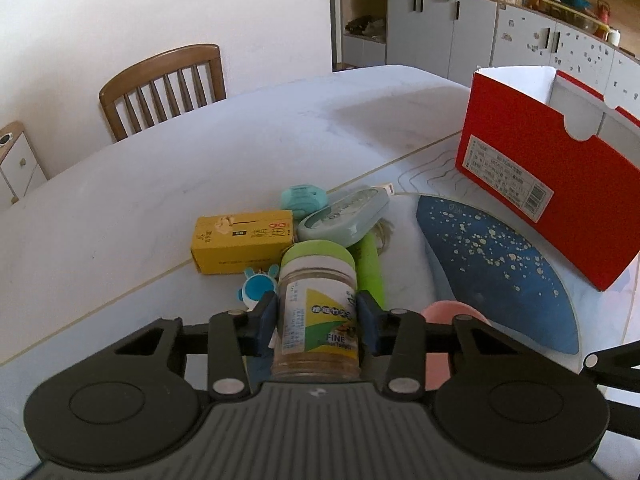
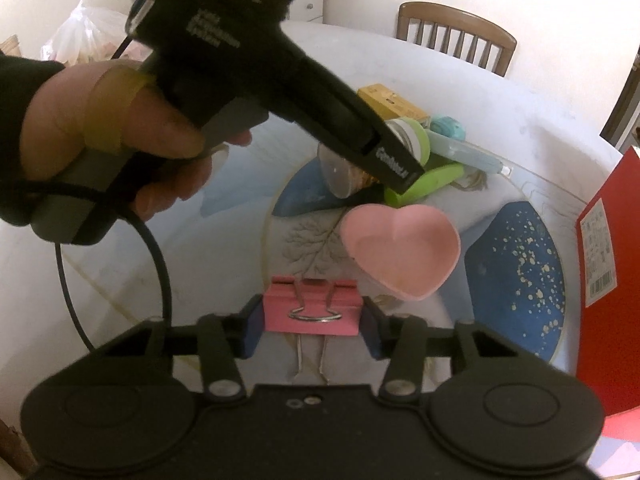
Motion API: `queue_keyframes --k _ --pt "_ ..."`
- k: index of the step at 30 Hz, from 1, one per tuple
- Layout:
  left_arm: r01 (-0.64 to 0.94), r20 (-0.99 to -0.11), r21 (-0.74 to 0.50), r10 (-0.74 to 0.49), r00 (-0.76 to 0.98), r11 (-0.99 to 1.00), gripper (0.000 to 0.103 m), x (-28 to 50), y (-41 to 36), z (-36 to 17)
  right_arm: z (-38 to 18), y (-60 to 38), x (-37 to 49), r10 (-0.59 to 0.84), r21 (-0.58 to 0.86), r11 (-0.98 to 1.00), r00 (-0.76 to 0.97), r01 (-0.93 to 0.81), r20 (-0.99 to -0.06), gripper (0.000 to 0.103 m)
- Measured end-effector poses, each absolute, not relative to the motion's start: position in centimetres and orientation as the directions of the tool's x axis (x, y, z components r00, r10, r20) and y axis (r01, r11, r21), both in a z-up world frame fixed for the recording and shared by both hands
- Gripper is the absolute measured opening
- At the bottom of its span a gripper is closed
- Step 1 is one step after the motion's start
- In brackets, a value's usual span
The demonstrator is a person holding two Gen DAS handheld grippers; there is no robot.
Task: Organize rigid objects
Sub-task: 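Grasp the green-lidded jar with the left gripper while the right grasps the pink binder clip, then carry the jar and binder clip with both grippers over the shoebox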
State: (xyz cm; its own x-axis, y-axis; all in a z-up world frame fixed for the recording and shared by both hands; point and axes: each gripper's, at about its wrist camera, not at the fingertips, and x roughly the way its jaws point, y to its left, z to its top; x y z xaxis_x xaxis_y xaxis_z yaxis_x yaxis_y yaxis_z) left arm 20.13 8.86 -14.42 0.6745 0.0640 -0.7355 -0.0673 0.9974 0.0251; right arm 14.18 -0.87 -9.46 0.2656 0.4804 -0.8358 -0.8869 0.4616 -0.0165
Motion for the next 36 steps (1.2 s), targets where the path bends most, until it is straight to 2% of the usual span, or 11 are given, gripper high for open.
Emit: queue_keyframes --k 19,36 --pt "-0.161 -0.755 -0.065 0.057 0.653 0.985 0.041 18.2 10.4 -12.5 -4.2 -6.8 14.6 0.474 0.017 0.581 0.321 -0.814 -0.82 0.048" --pt "-0.147 -0.725 -0.139 0.0 0.689 0.979 0.041 16.9 7.1 -5.4 3.1 -14.4 19.2 0.481 0.0 0.682 0.449 -0.731 -0.753 0.048"
